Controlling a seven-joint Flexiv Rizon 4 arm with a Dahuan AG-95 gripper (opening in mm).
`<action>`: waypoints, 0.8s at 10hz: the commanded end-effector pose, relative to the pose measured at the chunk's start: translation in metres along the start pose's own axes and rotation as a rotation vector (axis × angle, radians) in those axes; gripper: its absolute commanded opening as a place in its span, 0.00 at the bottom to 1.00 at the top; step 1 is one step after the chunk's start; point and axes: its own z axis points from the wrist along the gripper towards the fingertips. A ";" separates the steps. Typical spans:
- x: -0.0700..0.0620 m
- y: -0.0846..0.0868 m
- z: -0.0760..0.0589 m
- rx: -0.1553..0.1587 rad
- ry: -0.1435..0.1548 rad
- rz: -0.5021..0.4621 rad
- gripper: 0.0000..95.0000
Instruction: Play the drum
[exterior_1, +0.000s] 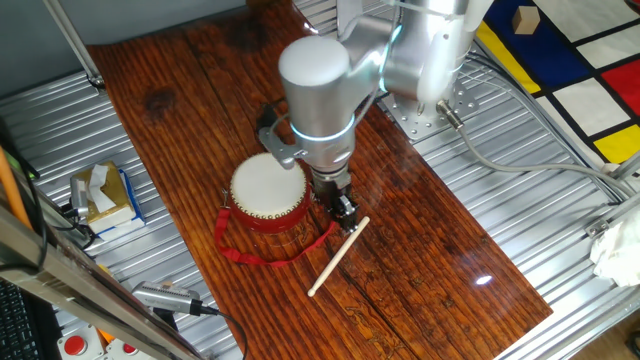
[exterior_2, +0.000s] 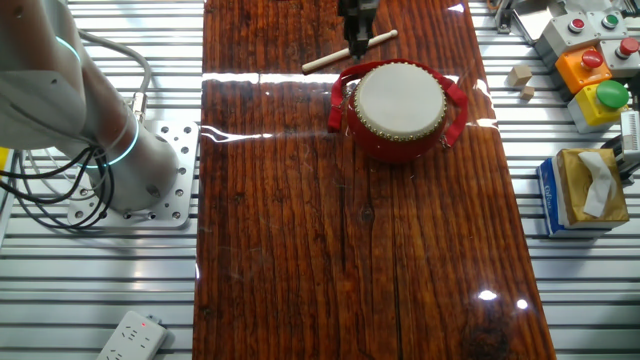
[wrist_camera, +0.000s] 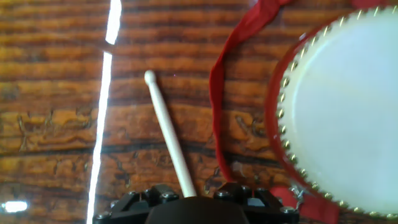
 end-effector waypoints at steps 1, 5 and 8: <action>0.007 0.000 0.004 -0.006 0.005 -0.077 0.40; 0.017 -0.005 0.013 -0.006 0.003 -0.110 0.40; 0.020 -0.007 0.020 -0.001 0.004 -0.120 0.40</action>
